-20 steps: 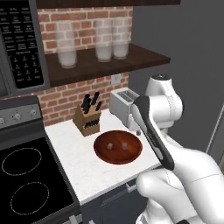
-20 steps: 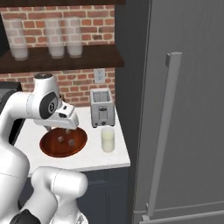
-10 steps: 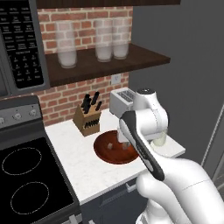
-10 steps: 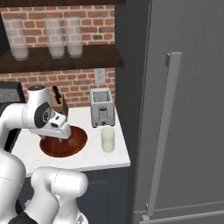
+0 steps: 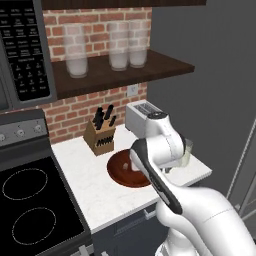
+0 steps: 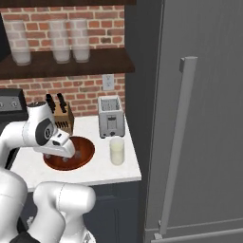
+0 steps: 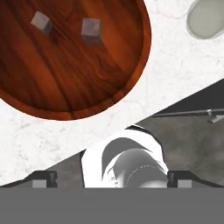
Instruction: Grab a lemon wedge from the fridge and one ice cube from the ice bowl, and put them in the glass of lemonade.
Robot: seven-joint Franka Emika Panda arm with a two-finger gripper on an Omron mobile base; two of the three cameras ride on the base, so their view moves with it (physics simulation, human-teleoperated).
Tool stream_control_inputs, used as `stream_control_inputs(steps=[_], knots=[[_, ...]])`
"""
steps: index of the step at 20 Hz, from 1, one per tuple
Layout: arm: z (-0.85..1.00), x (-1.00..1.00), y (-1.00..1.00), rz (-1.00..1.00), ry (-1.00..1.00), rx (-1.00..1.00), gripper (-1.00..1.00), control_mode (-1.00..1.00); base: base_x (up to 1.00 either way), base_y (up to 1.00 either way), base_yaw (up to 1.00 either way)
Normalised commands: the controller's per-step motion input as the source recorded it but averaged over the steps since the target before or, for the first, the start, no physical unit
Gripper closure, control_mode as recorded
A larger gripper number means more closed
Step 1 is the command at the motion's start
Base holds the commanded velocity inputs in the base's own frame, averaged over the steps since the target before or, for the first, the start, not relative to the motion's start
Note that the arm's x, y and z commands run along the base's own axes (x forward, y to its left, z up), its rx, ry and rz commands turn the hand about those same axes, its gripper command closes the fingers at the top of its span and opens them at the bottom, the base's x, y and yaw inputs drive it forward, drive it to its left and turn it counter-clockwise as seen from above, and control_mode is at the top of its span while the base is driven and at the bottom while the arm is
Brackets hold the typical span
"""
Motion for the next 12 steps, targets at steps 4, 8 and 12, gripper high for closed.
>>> stream_control_inputs(steps=[4, 8, 12], knots=[[-0.20, 0.00, -0.14, -0.01, 0.04, -0.03, -1.00, -1.00, 0.00, 0.00, 0.00], [-0.28, 0.01, -0.05, -0.05, 0.10, -0.05, -1.00, -1.00, 0.00, 0.00, 0.00], [-0.31, 0.00, -0.10, -0.09, 0.07, -0.04, -1.00, -1.00, 0.00, 0.00, 0.00]])
